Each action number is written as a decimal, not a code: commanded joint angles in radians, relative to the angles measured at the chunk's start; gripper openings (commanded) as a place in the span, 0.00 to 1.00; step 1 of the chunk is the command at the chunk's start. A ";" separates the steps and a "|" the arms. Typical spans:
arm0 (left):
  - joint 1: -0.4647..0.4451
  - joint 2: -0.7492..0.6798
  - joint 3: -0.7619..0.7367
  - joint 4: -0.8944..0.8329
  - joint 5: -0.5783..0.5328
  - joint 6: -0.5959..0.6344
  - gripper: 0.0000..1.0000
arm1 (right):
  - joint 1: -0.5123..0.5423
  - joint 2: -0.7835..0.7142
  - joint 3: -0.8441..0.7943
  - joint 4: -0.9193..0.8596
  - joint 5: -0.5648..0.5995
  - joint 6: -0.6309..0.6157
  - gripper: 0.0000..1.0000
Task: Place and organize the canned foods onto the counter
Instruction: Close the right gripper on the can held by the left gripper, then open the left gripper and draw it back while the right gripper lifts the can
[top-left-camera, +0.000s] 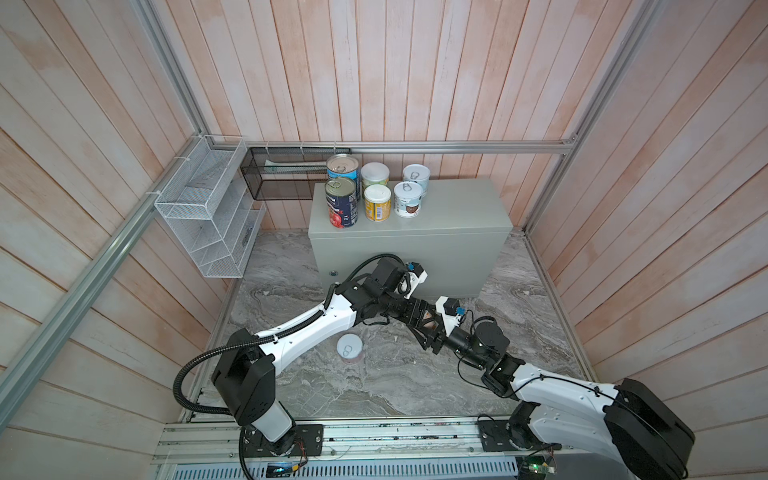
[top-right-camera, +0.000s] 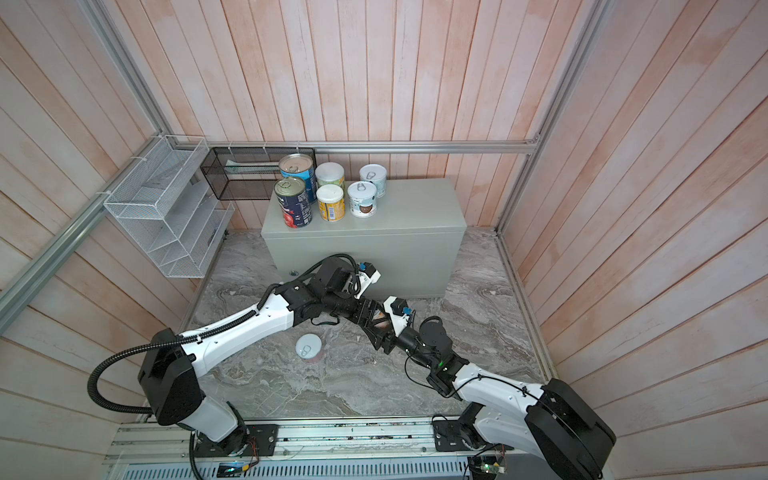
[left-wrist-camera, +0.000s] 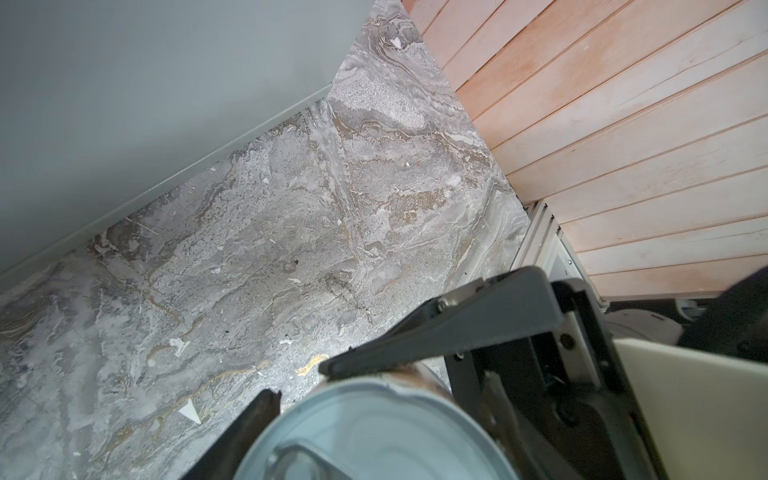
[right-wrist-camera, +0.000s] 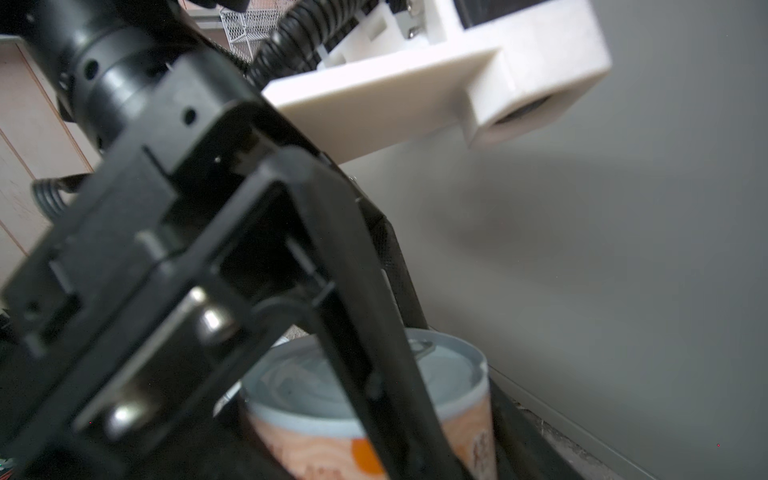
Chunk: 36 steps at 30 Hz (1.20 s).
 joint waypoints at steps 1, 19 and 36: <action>-0.009 0.004 -0.009 0.031 0.044 -0.007 0.61 | -0.006 -0.002 0.035 0.035 0.085 0.031 0.60; 0.018 0.028 -0.029 0.016 0.004 -0.005 1.00 | -0.006 -0.027 0.019 0.024 0.133 0.029 0.57; 0.027 -0.115 -0.065 0.022 -0.090 -0.020 1.00 | -0.006 -0.074 0.035 -0.096 0.289 0.055 0.55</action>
